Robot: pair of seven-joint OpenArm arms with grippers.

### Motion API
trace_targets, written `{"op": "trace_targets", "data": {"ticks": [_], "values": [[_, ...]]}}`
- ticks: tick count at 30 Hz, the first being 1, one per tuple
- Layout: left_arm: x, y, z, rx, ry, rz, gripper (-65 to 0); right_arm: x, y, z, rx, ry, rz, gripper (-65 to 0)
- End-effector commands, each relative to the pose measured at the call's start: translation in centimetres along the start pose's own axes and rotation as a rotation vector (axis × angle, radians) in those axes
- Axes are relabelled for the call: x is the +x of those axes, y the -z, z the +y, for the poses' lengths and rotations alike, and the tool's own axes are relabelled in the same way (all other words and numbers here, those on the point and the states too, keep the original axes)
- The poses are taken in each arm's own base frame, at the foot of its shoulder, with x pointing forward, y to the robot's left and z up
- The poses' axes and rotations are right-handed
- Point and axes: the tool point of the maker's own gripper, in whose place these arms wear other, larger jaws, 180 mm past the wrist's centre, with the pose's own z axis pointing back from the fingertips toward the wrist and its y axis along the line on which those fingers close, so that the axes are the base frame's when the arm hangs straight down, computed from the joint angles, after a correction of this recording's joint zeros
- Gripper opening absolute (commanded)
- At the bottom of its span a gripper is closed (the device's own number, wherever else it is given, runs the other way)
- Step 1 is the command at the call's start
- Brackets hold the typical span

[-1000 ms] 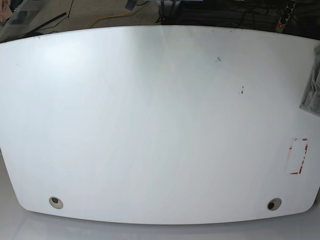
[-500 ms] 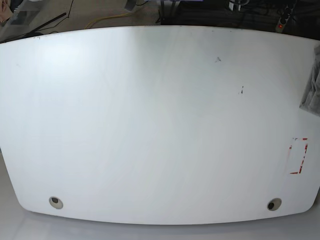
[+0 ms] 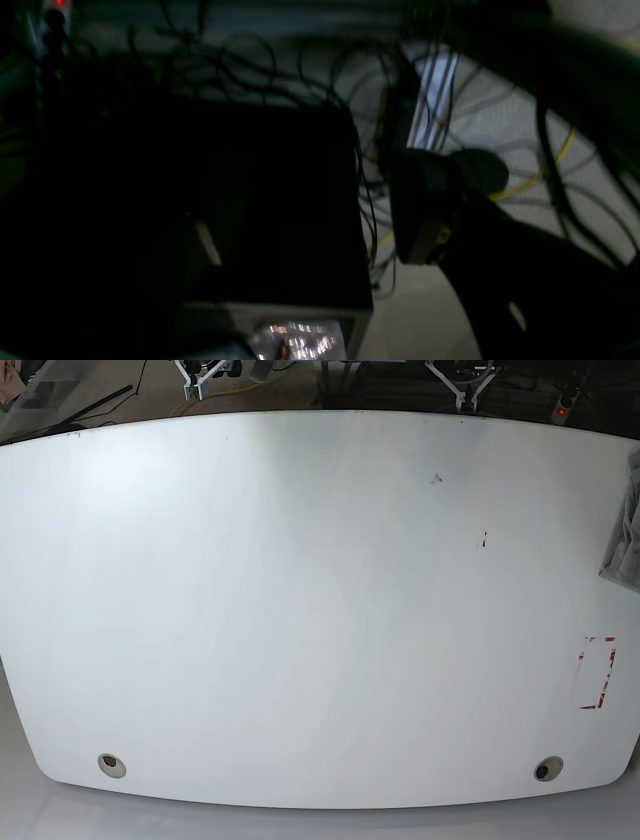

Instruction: Fold the T-shirt properly

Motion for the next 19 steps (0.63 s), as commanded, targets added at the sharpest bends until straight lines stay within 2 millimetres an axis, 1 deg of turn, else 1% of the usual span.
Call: {"op": "trace_targets", "data": {"ticks": [1,2,4,7,12,16,19], "values": [[0.1,0.0,0.2,0.005,0.000,0.001,-24.2,0.0,-0.2,-0.7,-0.008,0.006,0.009,-42.8],[0.0,0.0,0.2,0.005,0.000,0.002,-24.2,0.6,0.0,-0.6,-0.006,0.005,0.000,-42.8],[0.0,0.0,0.1,0.003,0.000,0.002,-24.2,0.8,0.1,-0.6,-0.006,0.004,-0.004,-42.8],[0.0,0.0,0.0,0.003,-0.001,0.002,-24.2,2.1,0.5,-0.5,-0.003,-0.001,-0.025,-42.6],[-0.4,0.0,0.0,0.004,-0.002,0.008,-24.2,2.3,0.5,-0.5,-0.002,-0.002,-0.028,-42.6],[-0.4,0.0,0.0,0.004,-0.003,0.008,-23.9,2.0,0.5,-0.3,0.000,0.000,-0.023,-42.6],[-0.1,0.0,0.0,0.003,-0.004,0.002,-23.9,1.8,0.8,0.8,0.017,0.008,-0.024,-42.6]]}}
